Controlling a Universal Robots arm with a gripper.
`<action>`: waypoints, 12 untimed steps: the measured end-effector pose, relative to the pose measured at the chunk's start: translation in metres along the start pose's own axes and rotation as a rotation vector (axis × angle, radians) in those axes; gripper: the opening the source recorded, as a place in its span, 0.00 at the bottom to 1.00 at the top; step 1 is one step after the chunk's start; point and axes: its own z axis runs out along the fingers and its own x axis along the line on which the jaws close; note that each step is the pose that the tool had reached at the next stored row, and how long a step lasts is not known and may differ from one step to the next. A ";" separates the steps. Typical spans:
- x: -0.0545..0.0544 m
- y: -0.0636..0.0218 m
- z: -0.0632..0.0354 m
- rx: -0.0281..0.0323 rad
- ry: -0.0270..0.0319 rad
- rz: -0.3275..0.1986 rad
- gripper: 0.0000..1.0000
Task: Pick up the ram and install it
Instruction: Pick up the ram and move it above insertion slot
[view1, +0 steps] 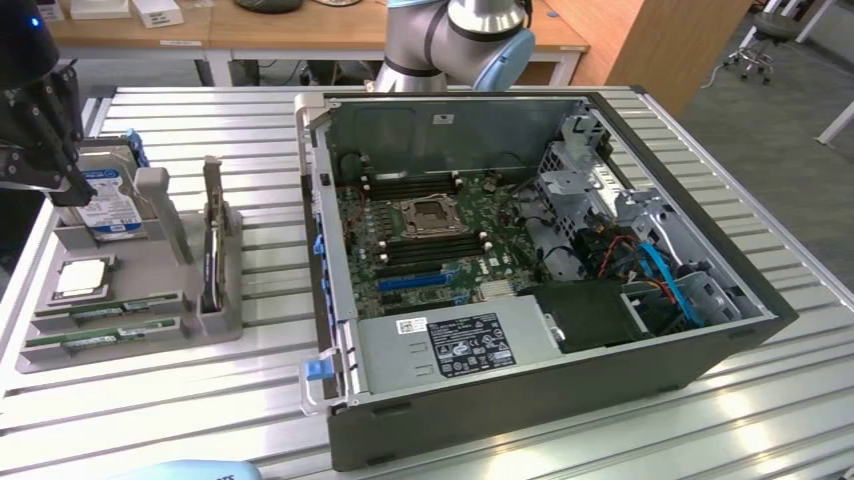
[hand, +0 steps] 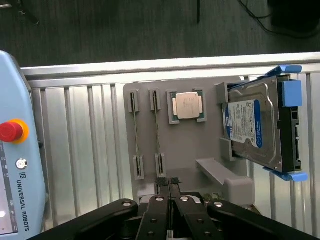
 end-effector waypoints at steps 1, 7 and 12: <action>0.000 0.0000 0.0000 -0.0005 0.0004 -0.011 0.10; 0.000 0.0000 0.0001 -0.0021 0.0016 -0.044 0.10; 0.000 0.0000 0.0005 -0.0022 0.0016 -0.044 0.10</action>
